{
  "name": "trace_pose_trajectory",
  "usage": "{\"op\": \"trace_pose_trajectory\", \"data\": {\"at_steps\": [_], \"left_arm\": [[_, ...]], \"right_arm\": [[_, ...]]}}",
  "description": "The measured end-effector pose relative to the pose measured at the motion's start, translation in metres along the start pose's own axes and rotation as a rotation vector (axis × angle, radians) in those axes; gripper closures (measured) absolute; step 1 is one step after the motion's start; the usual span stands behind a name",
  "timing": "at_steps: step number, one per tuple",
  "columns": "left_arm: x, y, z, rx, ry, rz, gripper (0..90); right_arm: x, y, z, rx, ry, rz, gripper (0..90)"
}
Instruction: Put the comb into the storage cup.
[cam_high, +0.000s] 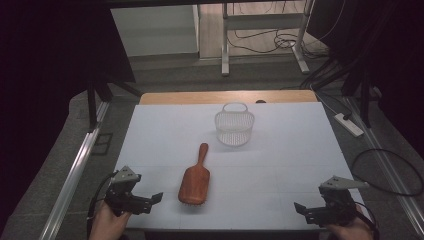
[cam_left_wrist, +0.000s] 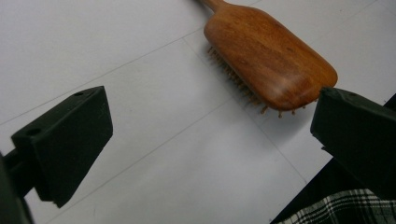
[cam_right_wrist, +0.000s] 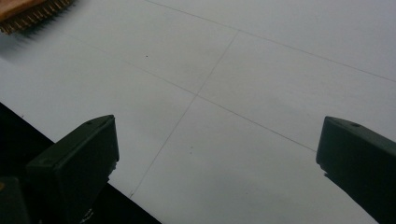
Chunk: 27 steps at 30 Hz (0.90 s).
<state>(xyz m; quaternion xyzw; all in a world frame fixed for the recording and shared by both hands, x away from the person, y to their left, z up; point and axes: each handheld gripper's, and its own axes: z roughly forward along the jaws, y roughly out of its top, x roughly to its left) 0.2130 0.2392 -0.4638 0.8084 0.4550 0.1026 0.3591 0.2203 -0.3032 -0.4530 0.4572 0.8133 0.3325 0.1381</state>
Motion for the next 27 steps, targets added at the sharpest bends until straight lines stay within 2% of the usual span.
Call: {"op": "trace_pose_trajectory", "data": {"at_steps": [6,12,27], "left_arm": [[0.001,0.008,0.007,-0.004,-0.02,-0.011,0.0],[0.001,0.017,0.015,-0.005,-0.041,-0.006,0.0],[0.001,0.04,0.032,0.021,-0.037,0.019,0.1]], "right_arm": [[0.0,0.0,0.0,0.003,0.0,0.002,0.0],[0.0,0.0,0.0,0.004,0.001,0.002,0.0],[0.0,0.0,0.001,0.009,0.0,0.006,0.0]]}}
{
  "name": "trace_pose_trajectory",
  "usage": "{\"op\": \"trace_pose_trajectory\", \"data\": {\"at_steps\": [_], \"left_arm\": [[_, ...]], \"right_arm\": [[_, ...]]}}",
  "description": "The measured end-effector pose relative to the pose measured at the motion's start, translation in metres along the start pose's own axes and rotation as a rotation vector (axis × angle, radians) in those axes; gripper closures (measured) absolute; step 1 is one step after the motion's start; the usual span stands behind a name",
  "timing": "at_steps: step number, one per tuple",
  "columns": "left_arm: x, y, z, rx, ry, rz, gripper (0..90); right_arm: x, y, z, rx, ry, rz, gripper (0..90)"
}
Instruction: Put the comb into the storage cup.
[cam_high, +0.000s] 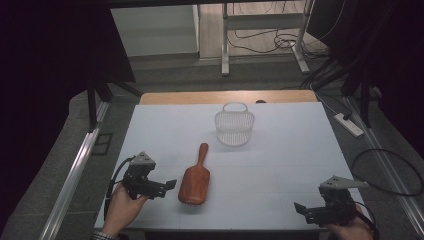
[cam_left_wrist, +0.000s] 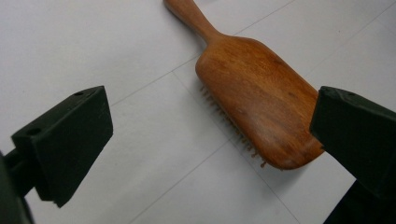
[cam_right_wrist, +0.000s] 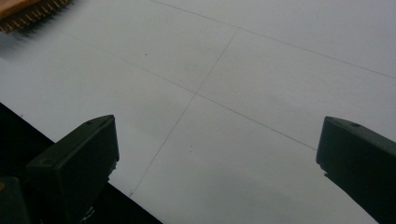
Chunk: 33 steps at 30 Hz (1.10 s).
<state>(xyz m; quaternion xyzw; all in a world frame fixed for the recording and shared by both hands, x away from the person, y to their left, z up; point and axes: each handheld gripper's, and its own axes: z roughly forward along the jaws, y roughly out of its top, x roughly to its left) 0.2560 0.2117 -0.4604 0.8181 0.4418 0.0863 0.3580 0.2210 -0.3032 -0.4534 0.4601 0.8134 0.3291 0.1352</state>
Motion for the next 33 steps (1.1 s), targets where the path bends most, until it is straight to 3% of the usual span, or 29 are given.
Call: {"op": "trace_pose_trajectory", "data": {"at_steps": [24,33], "left_arm": [[-0.005,0.04,0.032,0.029,-0.047,0.09,0.0],[-0.006,0.054,0.046,0.042,-0.068,0.101,0.0]], "right_arm": [[0.0,0.0,0.0,0.003,0.0,0.001,0.0],[0.0,0.0,0.001,0.005,0.001,0.001,0.0]]}}
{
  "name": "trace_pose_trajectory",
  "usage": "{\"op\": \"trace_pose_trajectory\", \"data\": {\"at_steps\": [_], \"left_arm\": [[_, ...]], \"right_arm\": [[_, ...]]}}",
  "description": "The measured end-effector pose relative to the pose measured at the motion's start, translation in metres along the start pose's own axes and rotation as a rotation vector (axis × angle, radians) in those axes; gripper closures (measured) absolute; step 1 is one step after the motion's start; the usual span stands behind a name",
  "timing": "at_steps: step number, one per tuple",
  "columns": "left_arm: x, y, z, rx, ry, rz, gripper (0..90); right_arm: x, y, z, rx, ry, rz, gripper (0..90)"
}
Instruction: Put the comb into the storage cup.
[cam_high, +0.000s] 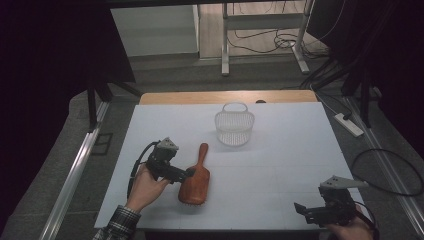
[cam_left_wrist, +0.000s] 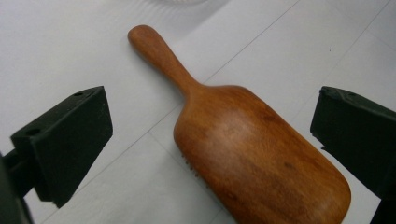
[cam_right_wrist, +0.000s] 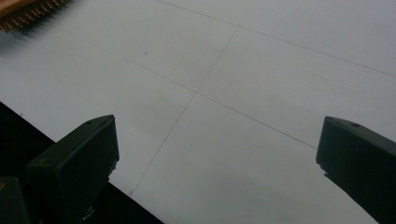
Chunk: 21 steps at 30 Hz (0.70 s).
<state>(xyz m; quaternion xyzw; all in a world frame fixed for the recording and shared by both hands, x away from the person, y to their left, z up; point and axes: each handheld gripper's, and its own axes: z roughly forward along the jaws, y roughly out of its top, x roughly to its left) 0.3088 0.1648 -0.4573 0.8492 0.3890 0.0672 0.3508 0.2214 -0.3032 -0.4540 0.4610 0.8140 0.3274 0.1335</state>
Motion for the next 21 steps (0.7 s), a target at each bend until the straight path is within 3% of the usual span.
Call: {"op": "trace_pose_trajectory", "data": {"at_steps": [21], "left_arm": [[-0.003,0.028,0.029,0.04,-0.015,0.041,0.0]], "right_arm": [[0.0,0.0,0.0,0.002,0.003,0.002,0.0]]}}
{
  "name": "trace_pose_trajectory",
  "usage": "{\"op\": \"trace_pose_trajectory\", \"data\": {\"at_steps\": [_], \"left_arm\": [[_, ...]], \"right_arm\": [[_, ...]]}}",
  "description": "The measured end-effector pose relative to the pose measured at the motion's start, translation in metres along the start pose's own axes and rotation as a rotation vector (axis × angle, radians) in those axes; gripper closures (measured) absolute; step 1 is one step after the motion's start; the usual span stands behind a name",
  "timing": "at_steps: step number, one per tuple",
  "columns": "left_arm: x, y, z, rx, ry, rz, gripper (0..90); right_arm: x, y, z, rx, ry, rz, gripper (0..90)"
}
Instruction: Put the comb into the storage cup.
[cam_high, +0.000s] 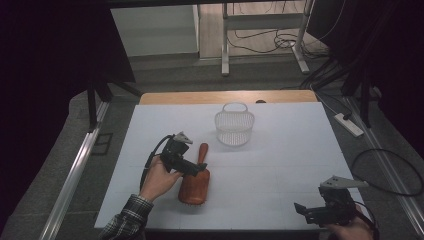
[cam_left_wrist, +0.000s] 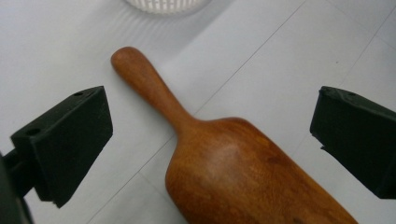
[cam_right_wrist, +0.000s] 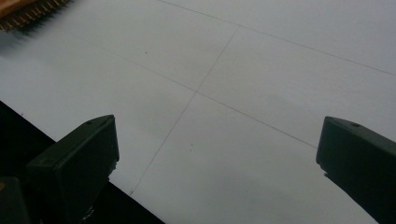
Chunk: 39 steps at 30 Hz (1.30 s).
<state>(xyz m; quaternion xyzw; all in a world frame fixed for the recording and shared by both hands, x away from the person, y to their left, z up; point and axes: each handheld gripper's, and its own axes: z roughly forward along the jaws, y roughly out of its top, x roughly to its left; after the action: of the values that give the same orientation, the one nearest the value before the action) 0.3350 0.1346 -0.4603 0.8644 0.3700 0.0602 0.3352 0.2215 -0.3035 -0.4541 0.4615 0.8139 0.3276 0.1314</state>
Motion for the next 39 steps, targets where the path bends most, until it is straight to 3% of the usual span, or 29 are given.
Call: {"op": "trace_pose_trajectory", "data": {"at_steps": [14,18,23,25,26,31,32,37,39], "left_arm": [[-0.006,0.022,0.022,0.02,-0.022,0.036,0.0],[-0.007,0.024,0.029,0.046,-0.002,0.054,0.0],[-0.008,0.023,0.033,0.058,0.031,0.052,6.7],[-0.007,0.023,0.033,0.057,0.032,0.059,16.7],[-0.007,0.022,0.033,0.057,0.029,0.06,28.2],[-0.006,0.024,0.03,0.063,0.019,0.056,56.4],[-0.006,0.024,0.03,0.066,0.019,0.058,56.4],[-0.004,0.025,0.03,0.069,-0.002,0.051,81.1],[-0.003,0.025,0.031,0.07,-0.008,0.057,87.0]], "right_arm": [[0.0,0.0,0.0,0.005,0.002,0.002,0.0],[0.0,0.0,0.0,0.007,0.0,0.002,0.0],[-0.001,0.0,0.0,0.008,0.0,0.003,0.0],[0.0,0.0,0.0,0.007,0.001,0.002,0.0],[0.0,0.0,0.0,0.008,0.0,0.002,0.0],[0.0,0.0,0.0,0.01,0.0,0.003,0.0],[0.0,0.0,0.0,0.01,0.0,0.003,0.0],[0.0,0.0,0.001,0.014,-0.002,0.003,0.0],[0.0,0.0,0.001,0.013,-0.002,0.004,0.0]]}}
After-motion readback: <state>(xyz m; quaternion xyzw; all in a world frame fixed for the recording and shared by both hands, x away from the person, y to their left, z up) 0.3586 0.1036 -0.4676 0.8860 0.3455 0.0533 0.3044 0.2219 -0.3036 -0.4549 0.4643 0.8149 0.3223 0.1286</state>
